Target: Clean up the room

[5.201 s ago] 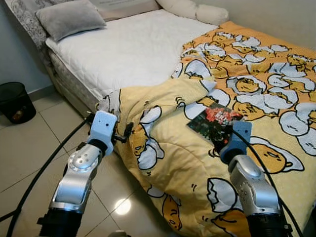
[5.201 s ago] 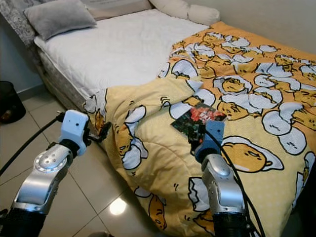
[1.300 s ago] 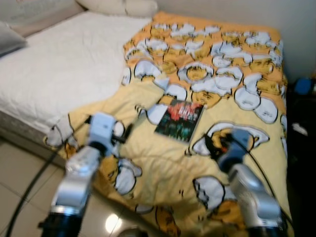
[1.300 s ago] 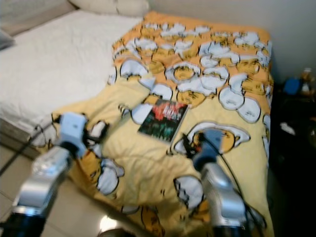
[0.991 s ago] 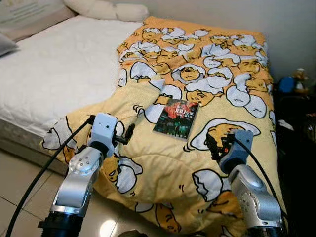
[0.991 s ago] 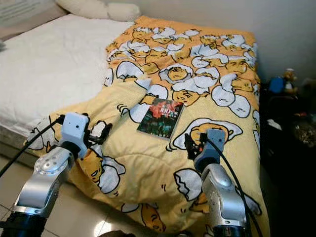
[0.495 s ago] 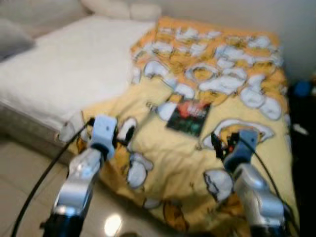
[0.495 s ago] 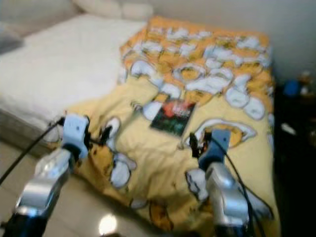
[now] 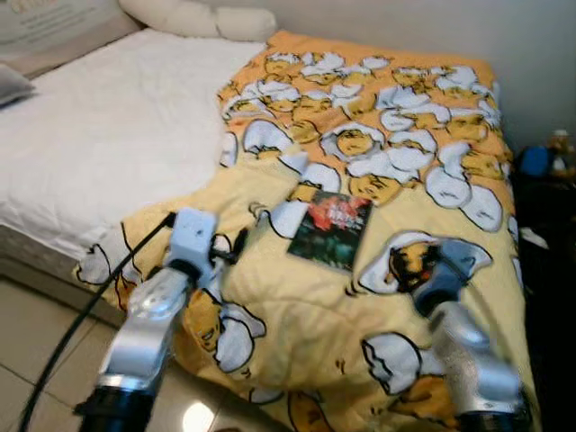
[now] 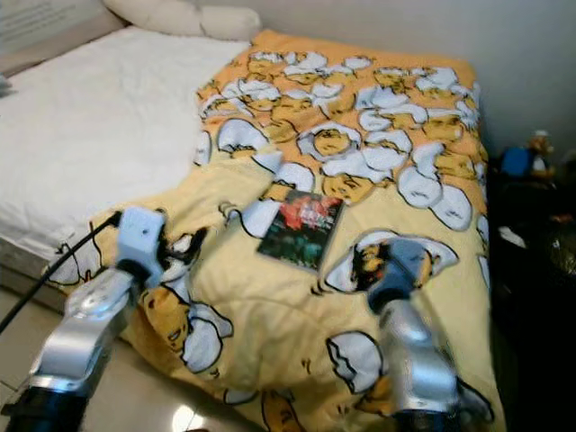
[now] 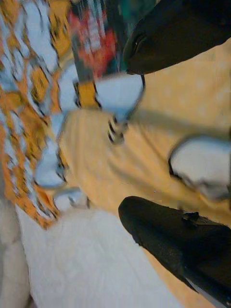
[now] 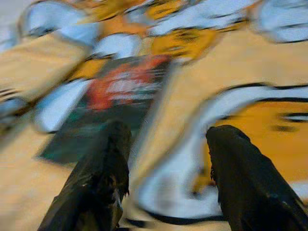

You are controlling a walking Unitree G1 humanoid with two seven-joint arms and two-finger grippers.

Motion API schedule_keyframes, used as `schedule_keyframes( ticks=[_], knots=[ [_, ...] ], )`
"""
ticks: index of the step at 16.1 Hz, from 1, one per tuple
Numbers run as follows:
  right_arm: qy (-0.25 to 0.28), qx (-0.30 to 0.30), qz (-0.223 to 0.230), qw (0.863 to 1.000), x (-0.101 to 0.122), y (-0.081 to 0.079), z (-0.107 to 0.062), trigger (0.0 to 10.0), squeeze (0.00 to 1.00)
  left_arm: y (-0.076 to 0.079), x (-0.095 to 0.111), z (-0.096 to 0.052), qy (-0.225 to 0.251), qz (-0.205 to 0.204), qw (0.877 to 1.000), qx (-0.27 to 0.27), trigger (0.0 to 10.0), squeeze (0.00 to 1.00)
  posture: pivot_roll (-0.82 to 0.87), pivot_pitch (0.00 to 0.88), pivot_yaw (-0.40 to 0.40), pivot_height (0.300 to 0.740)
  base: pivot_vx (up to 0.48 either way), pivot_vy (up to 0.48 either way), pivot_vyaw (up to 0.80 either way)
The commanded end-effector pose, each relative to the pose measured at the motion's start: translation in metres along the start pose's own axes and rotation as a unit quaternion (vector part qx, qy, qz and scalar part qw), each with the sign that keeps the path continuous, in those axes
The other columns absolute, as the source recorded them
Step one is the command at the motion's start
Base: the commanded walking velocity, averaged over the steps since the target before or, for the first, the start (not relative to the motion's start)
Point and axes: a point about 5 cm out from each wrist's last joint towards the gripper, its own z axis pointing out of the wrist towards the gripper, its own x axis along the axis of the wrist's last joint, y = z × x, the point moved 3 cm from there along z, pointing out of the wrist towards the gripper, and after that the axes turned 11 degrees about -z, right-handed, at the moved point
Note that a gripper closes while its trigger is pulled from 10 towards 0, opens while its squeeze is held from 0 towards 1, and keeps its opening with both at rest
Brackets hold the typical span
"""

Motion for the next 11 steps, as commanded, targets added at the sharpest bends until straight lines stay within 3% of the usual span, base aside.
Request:
schedule_keyframes(
  ticks=[1,3,5,10,11],
  knots=[
    [0.010,-0.008,-0.013,1.000,0.007,0.006,0.001,10.0,0.00,0.004,0.005,0.002,0.008,-0.003,1.000,-0.007,10.0,0.50,-0.04,0.000,0.023,0.740,0.285,0.000,0.00],
    [0.010,-0.009,-0.025,1.000,0.009,0.007,0.002,10.0,0.00,0.004,0.005,0.003,0.007,-0.002,1.000,-0.008,10.0,0.50,-0.04,0.000,0.025,0.740,0.277,0.000,0.00],
    [0.010,-0.012,-0.027,1.000,0.010,0.008,0.005,10.0,0.00,0.005,0.006,0.004,0.006,-0.001,1.000,-0.009,10.0,0.50,-0.04,0.000,0.026,0.740,0.276,0.000,0.80],
    [-0.001,-0.005,-0.008,1.000,0.013,0.010,0.016,10.0,0.00,0.007,0.006,0.007,-0.005,0.032,0.999,-0.028,10.0,0.46,-0.02,0.000,0.024,0.740,0.000,0.000,0.00],
    [-0.003,0.002,-0.011,1.000,0.012,0.010,0.017,10.0,0.96,0.009,0.004,0.005,-0.012,0.037,0.998,-0.040,10.0,0.46,-0.02,0.000,0.021,0.740,0.000,0.000,0.00]
  ],
)
